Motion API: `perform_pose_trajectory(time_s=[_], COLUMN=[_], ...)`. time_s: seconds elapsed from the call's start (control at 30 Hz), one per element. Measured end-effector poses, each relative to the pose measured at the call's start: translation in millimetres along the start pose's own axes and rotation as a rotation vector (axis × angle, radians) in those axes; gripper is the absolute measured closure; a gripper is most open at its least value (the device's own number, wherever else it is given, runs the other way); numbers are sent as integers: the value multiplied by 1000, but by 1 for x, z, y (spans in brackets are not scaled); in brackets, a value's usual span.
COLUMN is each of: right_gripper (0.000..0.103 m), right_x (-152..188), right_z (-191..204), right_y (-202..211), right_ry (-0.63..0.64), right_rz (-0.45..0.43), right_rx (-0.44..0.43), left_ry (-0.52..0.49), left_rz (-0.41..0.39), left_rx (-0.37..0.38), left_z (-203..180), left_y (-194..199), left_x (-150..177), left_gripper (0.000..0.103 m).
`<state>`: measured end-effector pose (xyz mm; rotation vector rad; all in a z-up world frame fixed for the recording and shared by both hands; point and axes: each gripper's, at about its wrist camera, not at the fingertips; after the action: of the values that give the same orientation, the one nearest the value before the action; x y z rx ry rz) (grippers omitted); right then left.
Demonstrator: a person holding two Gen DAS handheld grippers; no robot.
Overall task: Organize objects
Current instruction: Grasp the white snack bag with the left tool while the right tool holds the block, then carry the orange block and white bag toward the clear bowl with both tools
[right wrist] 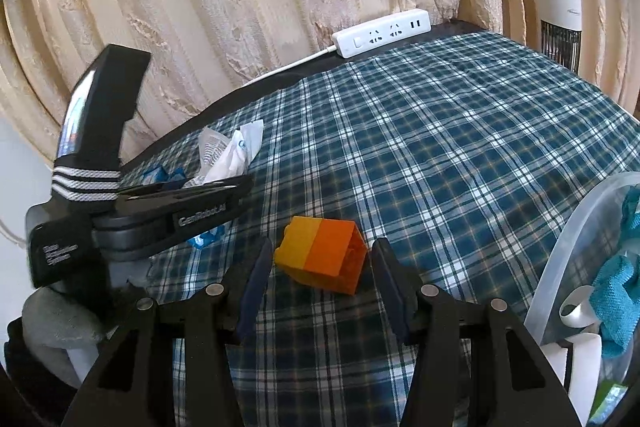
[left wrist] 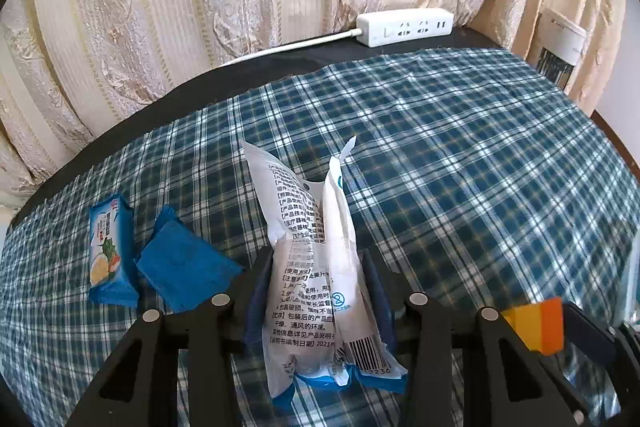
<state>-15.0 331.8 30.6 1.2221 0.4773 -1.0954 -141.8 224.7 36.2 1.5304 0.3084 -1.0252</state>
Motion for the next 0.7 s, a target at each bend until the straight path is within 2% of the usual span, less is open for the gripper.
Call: perform_pose_trajectory(time_s=[0.33,0.53,0.7], right_gripper=[47,46,46], right_x=[3,3,3], right_z=[6,3,4], right_y=[-9,-13,-15], right_ry=[44,28,33], right_rz=[32,45,45], right_rx=[14,30,40], left_ry=[23,51,103], left_rz=[-68,-94,-109], left_rx=[30,34,33], left_z=[5,13,28], left_y=[37,57,69], left_x=[-4,0,5], left_gripper=[56,56,56])
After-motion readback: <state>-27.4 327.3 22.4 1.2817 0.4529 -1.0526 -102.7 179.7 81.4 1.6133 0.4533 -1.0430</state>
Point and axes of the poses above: each gripper's, at about its wrist camera, not at the fingertips, and y roughly against the way its jaws point, z to its left, x to its underside, and after that the axes turned 13 degrees about -z, right-handed
